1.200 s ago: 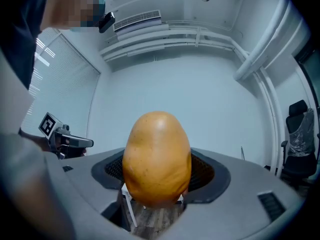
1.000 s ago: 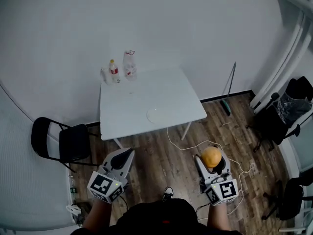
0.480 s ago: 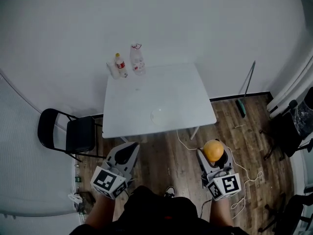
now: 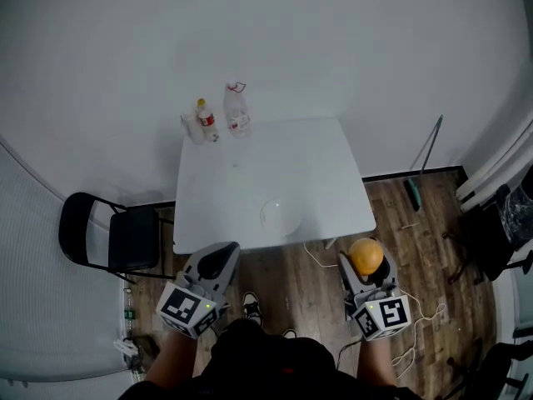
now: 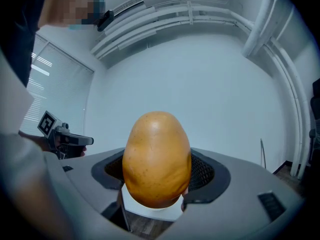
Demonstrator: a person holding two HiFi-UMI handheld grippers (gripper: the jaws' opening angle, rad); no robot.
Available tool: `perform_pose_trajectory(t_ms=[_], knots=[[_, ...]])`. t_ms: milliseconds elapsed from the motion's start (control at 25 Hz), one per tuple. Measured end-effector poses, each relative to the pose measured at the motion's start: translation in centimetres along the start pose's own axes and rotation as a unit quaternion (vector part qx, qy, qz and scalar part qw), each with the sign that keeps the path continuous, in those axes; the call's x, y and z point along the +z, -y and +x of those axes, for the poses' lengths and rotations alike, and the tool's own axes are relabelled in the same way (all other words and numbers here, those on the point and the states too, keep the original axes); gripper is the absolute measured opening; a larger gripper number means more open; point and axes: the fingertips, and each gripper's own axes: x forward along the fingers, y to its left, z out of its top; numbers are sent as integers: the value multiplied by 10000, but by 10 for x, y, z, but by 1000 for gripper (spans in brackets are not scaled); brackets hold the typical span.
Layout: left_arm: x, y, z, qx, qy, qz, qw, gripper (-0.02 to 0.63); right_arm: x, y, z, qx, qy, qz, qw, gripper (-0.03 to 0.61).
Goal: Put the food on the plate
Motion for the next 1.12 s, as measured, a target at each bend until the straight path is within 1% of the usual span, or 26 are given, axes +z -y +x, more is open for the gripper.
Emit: perform_pose_trajectory(t_ms=[120,280,480,600,720,880,1000,1120], knots=[[3,-42,12,25,55,-78,10000,25,-1,-4,39,-48,-86,-77,9999,339],[-2,-106,30,-15,32,-236,9997,25,-7,-19,109,-39,-205,-82,9997,339],[-18,-167,43,-198,-94,-384,9990,25,-37,-39,186,-94,-731,-334,9967,339],[-33,-198,48,-304,-138,-430,9985,25,-59,-44,226,-115,-989,-374,9943,339],[-46,-218,53,-234,-253,-563,9978,25,-98,-40,254,-113,-1410,-323,9894,340],[-58,-223,56,-155,-290,-802,9962,25,-166,-30,274,-52,-2020,154,9792,340],[-70,-221,58,-82,-397,-910,9950,25,-220,-24,285,-28,-2534,265,9670,339],[-82,-218,56,13,-524,-1041,9932,25,-268,-24,294,63,-3039,115,9526,340]])
